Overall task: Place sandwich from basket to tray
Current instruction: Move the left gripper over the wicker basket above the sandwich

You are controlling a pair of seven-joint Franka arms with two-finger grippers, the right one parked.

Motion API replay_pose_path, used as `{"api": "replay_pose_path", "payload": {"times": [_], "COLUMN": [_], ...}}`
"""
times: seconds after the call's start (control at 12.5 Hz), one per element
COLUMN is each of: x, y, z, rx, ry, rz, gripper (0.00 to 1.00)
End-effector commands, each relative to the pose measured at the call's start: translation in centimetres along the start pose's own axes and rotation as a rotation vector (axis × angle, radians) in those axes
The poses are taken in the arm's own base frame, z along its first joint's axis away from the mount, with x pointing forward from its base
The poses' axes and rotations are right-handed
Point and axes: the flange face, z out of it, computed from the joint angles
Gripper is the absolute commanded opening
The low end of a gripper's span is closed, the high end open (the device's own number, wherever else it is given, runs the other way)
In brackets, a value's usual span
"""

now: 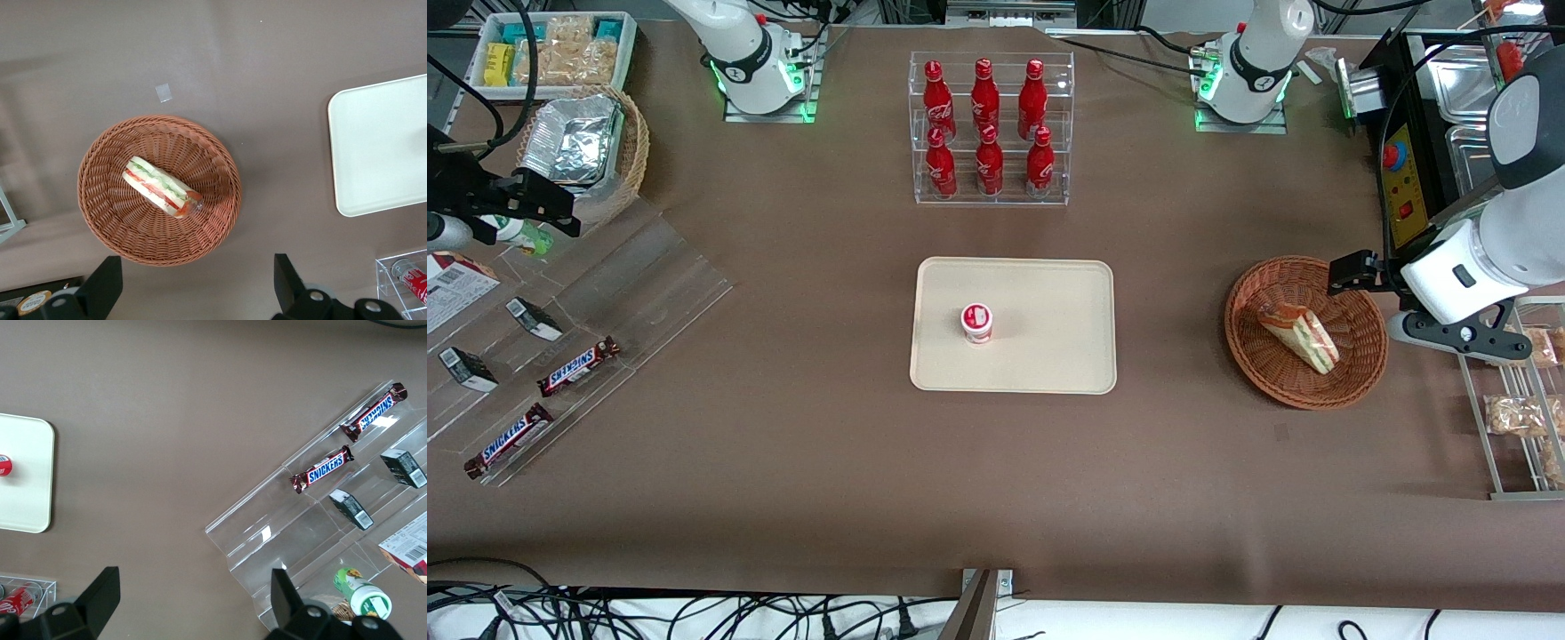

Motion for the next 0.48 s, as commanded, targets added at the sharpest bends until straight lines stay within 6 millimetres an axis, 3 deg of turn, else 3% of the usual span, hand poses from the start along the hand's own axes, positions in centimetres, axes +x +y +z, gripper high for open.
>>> {"api": "replay_pose_path", "payload": {"times": [0.0, 0.4], "x": [0.23, 0.24], "y": [-0.53, -0.80], "z": [-0.50, -0.35], "rx": [0.020, 0.061], "ry": [-0.005, -0.014], "rz": [0.009, 0.011], "gripper": [1.00, 1.00]}}
